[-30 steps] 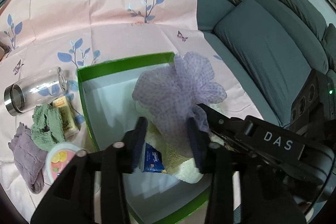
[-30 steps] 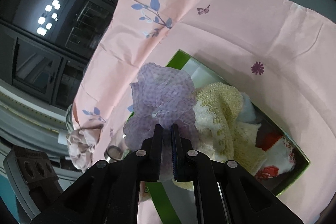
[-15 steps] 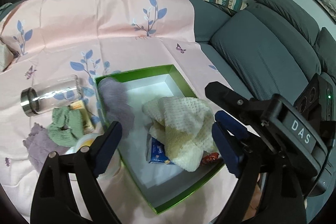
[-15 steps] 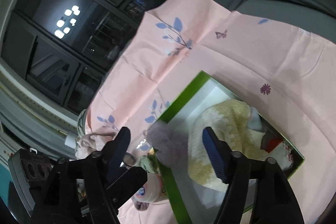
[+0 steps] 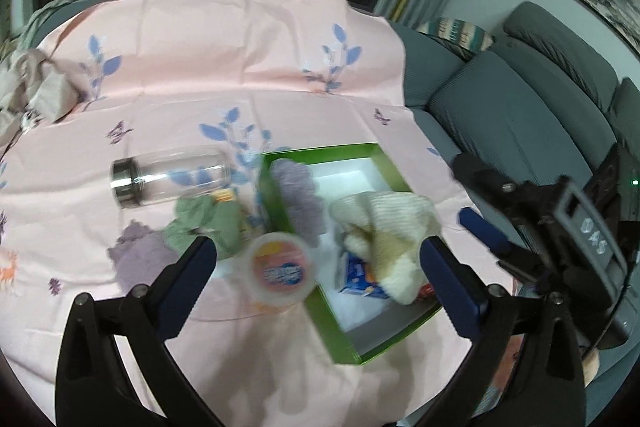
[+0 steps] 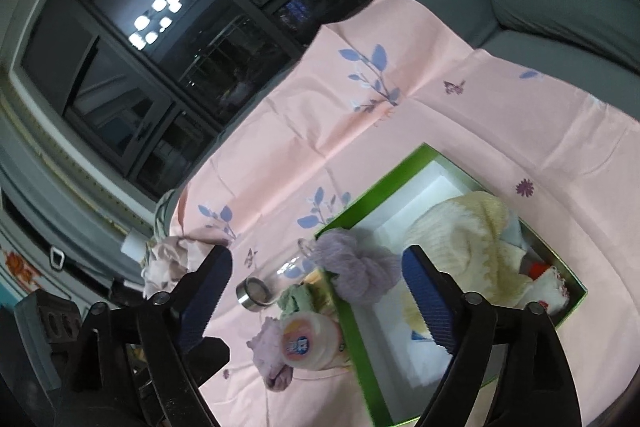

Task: Organize soft objects
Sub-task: 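Move the right gripper back to the mauve knit cloth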

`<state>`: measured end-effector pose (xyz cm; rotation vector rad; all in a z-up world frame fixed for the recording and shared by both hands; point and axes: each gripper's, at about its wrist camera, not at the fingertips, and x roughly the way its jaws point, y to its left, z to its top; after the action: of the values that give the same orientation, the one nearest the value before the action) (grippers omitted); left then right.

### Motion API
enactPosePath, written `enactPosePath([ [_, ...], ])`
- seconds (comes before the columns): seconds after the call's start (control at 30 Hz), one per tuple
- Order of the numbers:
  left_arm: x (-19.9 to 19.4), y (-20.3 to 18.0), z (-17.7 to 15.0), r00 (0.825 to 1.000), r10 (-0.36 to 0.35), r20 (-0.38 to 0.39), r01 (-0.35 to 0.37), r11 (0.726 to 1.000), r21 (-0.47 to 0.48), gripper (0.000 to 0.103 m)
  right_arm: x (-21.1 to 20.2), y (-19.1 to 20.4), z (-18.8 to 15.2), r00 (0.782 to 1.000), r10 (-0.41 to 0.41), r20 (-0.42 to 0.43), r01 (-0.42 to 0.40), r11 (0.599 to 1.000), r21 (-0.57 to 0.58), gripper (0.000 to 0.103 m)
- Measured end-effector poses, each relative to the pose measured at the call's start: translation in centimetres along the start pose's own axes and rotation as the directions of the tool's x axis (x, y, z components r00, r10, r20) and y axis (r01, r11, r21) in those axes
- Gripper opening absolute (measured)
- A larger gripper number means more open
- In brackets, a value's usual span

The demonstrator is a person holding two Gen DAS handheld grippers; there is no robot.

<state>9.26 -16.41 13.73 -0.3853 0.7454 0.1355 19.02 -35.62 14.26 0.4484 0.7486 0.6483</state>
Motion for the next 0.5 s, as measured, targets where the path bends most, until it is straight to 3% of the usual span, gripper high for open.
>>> enactPosePath([
  [0.3, -3.0, 8.2, -2.3, 0.993, 0.118, 0.008, -0.115, 0.985, -0.130, 0.102, 0.9, 6.7, -2.4, 0.997, 0.037, -0.073, -0.051, 0.980, -0.191, 0.094],
  [0.5, -4.0, 14.7, -5.6, 0.978, 0.208, -0.034, -0.210, 0.951, -0.227, 0.102, 3.1, 11.0, -5.2, 0.981, 0.063, -0.181, -0.113, 0.952, -0.283, 0.094],
])
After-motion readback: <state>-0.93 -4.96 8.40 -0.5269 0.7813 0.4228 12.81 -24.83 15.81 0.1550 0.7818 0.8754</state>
